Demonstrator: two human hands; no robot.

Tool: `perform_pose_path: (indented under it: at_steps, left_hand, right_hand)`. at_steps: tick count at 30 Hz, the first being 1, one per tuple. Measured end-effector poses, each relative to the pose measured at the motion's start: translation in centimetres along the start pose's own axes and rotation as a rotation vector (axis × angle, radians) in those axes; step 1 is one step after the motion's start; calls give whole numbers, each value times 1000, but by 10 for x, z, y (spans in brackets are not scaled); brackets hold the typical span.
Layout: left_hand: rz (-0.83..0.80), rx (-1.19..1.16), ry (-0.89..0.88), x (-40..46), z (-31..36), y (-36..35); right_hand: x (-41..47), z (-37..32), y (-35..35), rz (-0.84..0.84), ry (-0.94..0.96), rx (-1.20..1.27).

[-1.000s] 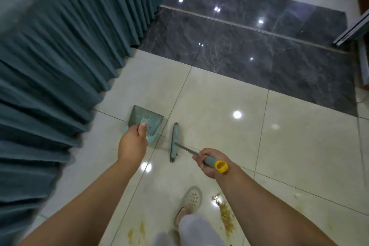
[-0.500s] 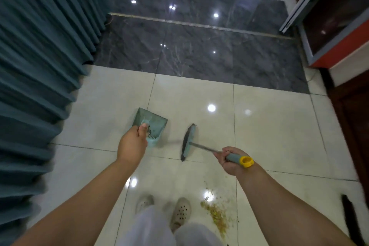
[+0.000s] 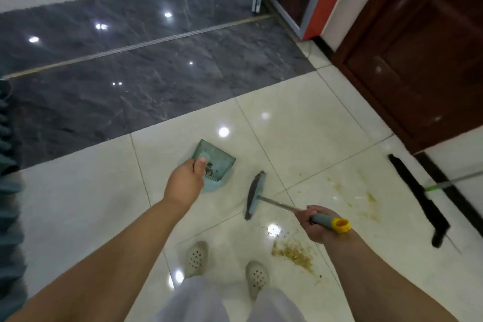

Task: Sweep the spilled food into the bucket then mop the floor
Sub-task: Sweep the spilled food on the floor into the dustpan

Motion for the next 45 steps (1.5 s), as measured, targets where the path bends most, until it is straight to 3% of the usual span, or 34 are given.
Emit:
perform_pose_path:
  at_steps: [8,16,23,37,45]
  left_hand:
    - [-242,42,-184,25,31,-14]
    - [-351,58,-227,23,39,-34]
    - [-330,114,-244,39,57,-49]
    - [-173,121,-236,111,130,-90]
    - [-153,178,-303,132,175,-137]
  right_hand:
    - [-41,30,67,176,140,290]
    - [-70,49,100,242,215,247]
    - [-65,47,64,142,195,163]
    - [24,-2,-91,-38,-23,10]
    - [41,-78,-101,-25,-7,61]
Point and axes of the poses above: each hand's wrist, its own x-axis towards the middle knuckle, its own y-axis out of the back of the hand, z = x × y, the point moved 9 cm from there along x, towards the middle knuckle
